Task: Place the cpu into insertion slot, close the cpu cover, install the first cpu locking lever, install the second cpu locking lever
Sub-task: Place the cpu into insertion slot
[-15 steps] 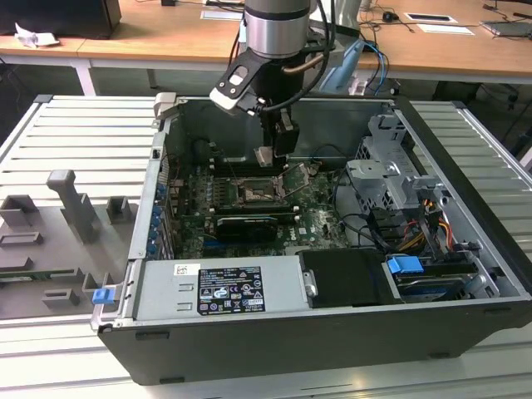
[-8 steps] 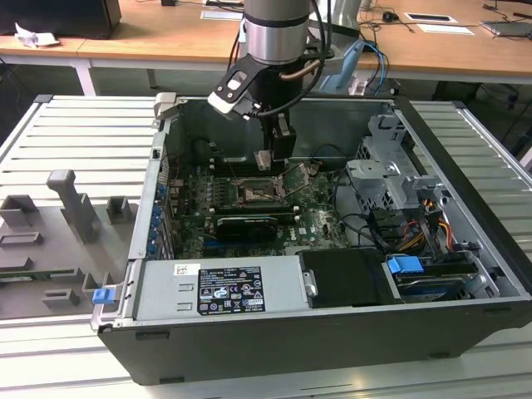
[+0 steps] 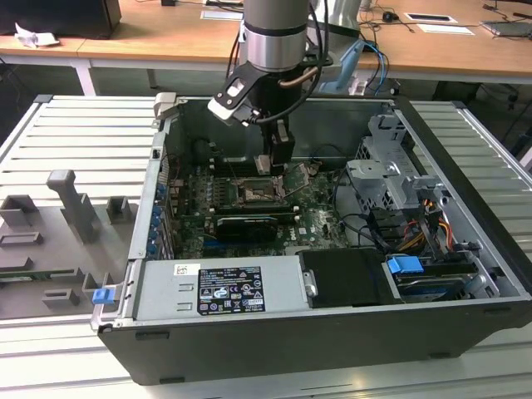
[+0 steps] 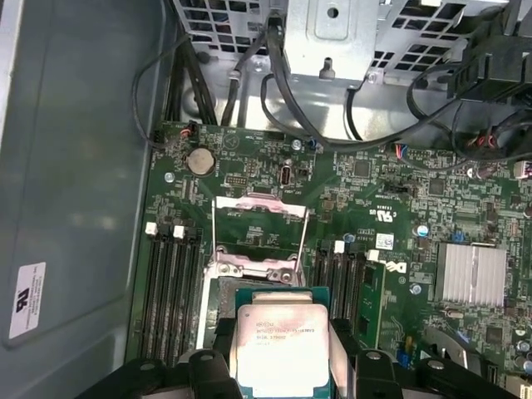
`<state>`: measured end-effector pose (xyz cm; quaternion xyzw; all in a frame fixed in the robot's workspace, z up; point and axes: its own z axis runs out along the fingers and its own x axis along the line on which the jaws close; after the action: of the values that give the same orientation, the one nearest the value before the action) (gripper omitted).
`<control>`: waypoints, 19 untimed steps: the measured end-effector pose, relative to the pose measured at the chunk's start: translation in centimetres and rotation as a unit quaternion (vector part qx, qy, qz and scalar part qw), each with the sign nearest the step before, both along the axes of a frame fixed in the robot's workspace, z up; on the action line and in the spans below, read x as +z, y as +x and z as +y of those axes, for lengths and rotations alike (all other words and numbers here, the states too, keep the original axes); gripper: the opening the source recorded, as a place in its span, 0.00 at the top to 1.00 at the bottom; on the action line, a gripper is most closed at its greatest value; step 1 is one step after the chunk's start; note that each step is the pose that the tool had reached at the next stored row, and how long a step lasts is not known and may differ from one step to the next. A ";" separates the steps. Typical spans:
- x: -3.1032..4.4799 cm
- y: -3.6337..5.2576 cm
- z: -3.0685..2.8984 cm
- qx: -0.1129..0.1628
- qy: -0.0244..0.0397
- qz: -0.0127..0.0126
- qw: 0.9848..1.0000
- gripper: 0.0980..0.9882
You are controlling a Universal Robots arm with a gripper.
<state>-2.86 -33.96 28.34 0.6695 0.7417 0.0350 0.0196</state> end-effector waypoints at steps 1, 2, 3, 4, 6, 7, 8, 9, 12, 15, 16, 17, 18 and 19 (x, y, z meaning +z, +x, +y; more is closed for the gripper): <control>-0.36 -0.03 0.03 -0.004 -0.001 0.000 1.000 0.52; -0.71 -0.03 0.04 -0.012 0.000 0.000 1.000 0.52; -1.08 -0.03 0.05 -0.028 0.000 0.000 1.000 0.52; -1.29 -0.11 0.10 -0.037 0.000 0.000 0.999 0.52; -1.62 -0.45 0.23 -0.040 -0.001 0.000 0.999 0.52; -1.81 -0.65 0.32 -0.040 -0.001 0.000 0.999 0.52; -2.08 -1.01 0.44 -0.040 -0.001 0.000 0.999 0.52; -2.27 -1.20 0.54 -0.040 -0.001 0.000 0.999 0.52; -2.80 -1.40 0.95 -0.040 -0.001 0.000 0.999 0.52; -3.48 -1.40 1.55 -0.040 -0.001 0.000 0.999 0.52; -3.66 -1.41 1.67 -0.041 -0.001 0.000 0.999 0.52; -3.88 -1.41 1.76 -0.041 0.000 0.000 0.999 0.52; -4.15 -1.43 1.81 -0.045 -0.001 0.000 0.999 0.52; -4.32 -1.43 1.83 -0.049 0.000 0.000 0.999 0.52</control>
<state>-4.29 -32.13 24.02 0.7054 0.7077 0.0336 0.0216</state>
